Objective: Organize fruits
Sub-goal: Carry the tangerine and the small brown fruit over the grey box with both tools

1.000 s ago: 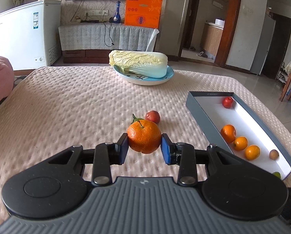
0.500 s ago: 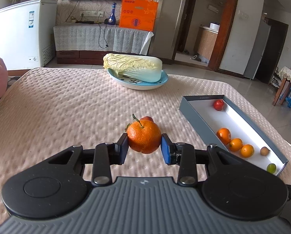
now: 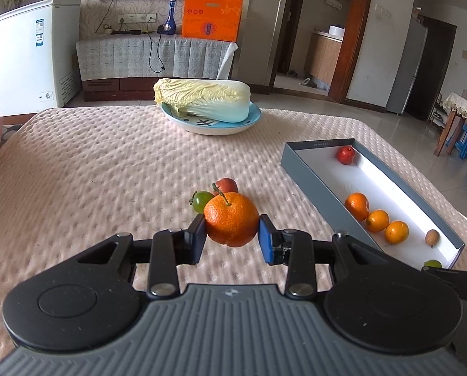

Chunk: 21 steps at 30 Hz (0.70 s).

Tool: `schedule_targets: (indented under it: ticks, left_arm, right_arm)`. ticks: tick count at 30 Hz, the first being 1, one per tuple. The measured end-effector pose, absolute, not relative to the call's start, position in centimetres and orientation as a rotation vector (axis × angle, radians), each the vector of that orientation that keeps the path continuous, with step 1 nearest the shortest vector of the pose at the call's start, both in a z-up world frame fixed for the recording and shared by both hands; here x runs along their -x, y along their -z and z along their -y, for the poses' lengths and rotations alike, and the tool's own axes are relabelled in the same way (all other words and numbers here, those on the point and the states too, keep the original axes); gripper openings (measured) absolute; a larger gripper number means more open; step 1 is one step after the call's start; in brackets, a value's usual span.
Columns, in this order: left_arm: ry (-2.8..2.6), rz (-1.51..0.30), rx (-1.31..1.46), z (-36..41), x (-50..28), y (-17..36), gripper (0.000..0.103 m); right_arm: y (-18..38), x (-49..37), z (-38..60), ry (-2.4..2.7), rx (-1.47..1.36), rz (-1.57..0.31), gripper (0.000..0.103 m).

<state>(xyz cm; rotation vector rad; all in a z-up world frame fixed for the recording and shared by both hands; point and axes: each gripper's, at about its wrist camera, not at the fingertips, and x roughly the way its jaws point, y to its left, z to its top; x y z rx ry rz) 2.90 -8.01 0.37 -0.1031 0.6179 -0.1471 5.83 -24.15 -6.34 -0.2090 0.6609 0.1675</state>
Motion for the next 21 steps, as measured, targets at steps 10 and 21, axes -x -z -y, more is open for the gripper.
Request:
schedule_targets:
  ticks: [10,21]
  left_arm:
    - [0.156,-0.625,0.088,9.1,-3.2,-0.1,0.041]
    - [0.166,-0.632,0.068,10.5,-3.6,0.1,0.041]
  right_arm:
    - [5.3,-5.6,26.0,-0.263,0.096,-0.668,0.024]
    - [2.4,-4.3,27.9,-0.290,0.008,-0.571,0.024]
